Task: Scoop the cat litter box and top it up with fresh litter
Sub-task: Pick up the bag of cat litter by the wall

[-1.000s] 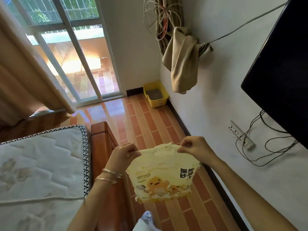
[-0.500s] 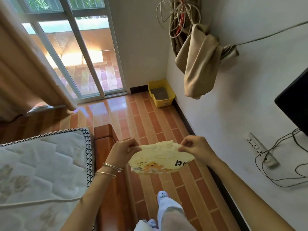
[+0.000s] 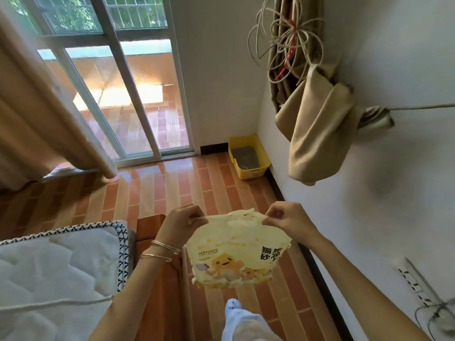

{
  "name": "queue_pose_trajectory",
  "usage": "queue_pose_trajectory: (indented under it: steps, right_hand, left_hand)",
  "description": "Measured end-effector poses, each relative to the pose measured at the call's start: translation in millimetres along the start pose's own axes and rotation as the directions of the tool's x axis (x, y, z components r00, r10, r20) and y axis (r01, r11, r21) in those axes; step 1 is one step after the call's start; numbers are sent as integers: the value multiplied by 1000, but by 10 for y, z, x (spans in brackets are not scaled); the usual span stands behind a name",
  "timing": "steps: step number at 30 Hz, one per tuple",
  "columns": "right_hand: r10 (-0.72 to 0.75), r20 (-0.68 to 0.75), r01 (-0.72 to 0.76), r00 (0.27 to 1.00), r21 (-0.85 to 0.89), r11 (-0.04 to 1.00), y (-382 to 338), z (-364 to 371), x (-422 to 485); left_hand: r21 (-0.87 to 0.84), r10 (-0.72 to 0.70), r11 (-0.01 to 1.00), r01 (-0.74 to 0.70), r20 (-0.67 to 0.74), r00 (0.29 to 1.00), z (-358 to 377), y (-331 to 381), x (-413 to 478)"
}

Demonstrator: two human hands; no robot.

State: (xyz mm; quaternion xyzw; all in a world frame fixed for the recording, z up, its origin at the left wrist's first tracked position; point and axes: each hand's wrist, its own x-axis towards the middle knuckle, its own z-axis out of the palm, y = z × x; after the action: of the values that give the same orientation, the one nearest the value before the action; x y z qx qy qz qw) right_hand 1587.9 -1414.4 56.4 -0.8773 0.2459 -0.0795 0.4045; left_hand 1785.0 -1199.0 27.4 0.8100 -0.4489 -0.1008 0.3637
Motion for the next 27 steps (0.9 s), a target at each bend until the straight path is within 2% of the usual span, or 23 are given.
queue_pose_trajectory:
  steps: [11, 16, 27]
  right_hand:
    - [-5, 27, 5, 1000, -9, 1000, 121, -157, 1063]
    - [18, 30, -18, 999, -17, 1000, 127, -105, 1501]
    - [102, -13, -102, 995, -11, 995, -16, 200, 2586]
  left_hand:
    - [68, 9, 998, -10, 6, 1000, 16, -324, 942]
    - [33, -15, 999, 14, 12, 1000, -46, -566, 1319]
    - [26, 104, 994, -107, 124, 987, -436, -1317, 2470]
